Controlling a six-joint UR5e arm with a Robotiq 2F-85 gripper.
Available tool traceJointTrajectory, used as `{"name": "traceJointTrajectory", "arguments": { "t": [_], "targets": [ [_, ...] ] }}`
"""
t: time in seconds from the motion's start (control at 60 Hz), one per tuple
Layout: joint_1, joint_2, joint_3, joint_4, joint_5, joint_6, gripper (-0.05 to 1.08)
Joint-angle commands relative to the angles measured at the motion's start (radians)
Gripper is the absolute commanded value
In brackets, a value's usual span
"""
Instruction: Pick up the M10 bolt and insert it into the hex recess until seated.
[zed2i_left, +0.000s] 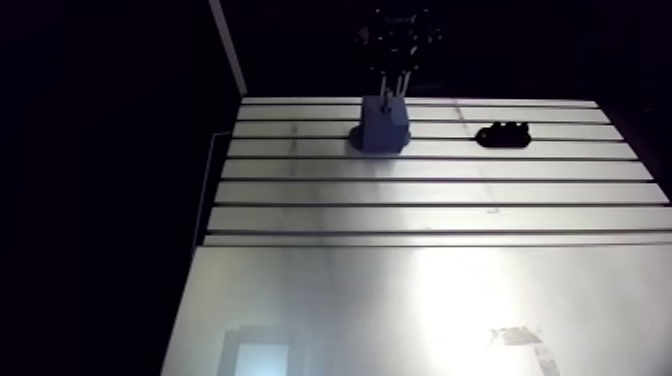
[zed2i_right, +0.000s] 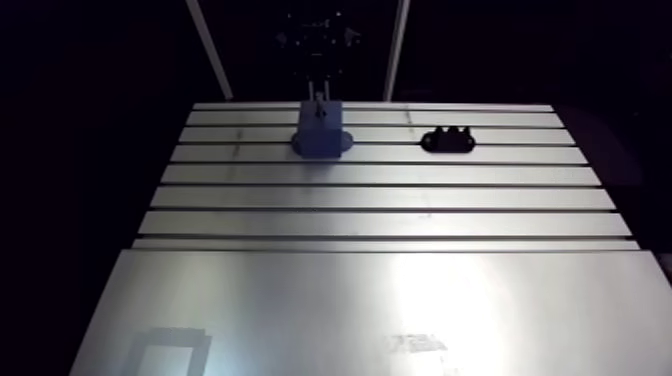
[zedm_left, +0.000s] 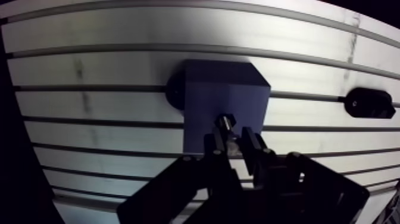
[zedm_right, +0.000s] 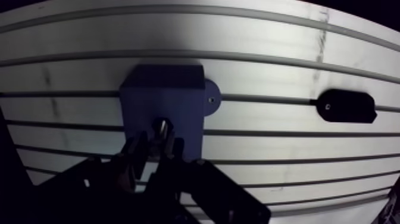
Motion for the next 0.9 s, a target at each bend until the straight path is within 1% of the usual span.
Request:
{"name": "traceJointTrajectory", "arguments": {
  "t": [0.017,0.317,0.433,0.9],
  "targets": [
    [0.001,0.001,0.001,0.000,0.000,0.000,0.80],
    [0.001,0.001,0.001,0.000,0.000,0.000,0.80],
    [0.000,0.012,0.004,-0.001,0.000,0.000,0.80],
    [0.001,0.011,-0.002,0.000,0.000,0.000,0.80]
  ]
}}
